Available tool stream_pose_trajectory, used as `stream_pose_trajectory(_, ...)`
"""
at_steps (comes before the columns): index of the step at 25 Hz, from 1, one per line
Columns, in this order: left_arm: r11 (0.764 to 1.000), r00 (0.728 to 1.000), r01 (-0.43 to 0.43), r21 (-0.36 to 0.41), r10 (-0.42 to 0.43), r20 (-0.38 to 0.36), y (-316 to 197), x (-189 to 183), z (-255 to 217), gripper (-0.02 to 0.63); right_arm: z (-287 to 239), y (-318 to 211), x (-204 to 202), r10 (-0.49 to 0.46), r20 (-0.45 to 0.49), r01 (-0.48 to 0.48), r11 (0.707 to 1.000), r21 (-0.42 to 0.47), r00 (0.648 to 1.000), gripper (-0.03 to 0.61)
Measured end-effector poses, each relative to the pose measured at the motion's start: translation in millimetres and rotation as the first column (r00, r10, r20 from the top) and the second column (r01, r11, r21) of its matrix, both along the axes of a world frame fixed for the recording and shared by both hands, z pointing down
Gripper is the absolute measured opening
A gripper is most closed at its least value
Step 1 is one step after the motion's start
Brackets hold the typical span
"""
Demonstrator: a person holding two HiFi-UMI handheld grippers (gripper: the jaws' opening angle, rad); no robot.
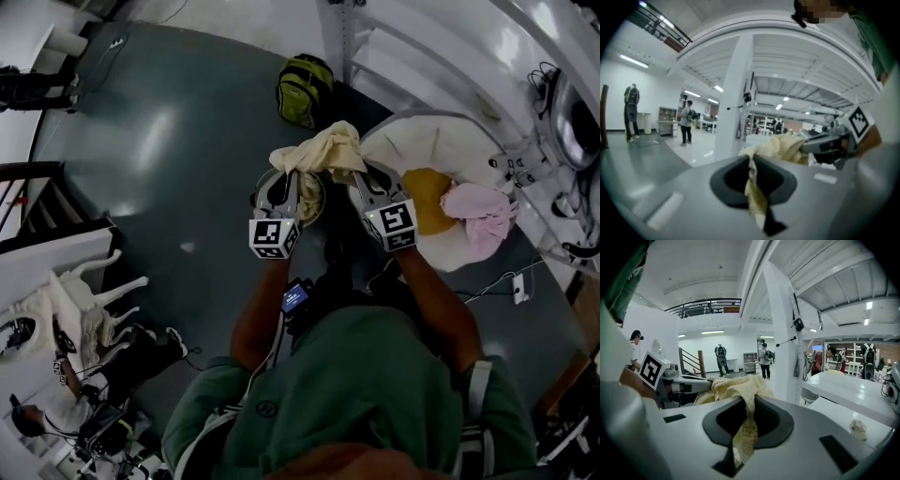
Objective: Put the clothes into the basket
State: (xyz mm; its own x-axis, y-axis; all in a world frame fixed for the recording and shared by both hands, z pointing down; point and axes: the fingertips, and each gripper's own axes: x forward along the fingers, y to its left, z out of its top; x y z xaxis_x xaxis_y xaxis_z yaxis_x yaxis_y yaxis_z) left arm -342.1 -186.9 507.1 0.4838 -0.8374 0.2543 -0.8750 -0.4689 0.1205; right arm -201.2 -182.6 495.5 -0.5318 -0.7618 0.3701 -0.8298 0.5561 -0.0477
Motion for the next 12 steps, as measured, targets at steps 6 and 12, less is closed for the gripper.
stream_pose_trajectory(6, 0.995, 0.995, 0.099, -0.027, -0.099, 0.011, 10.4, -70.3, 12.0, 0.015, 18.3, -3.5, -70.1, -0.102, -0.003, 0.102, 0.994, -0.038, 0.995, 0.038)
stream_pose_trajectory(12, 0.984, 0.986, 0.166, -0.063, -0.165, 0.019, 17.8, -119.2, 28.9, 0.015, 34.5, -4.8, -125.2, -0.182, -0.018, 0.18, 0.98, -0.085, 0.983, 0.038)
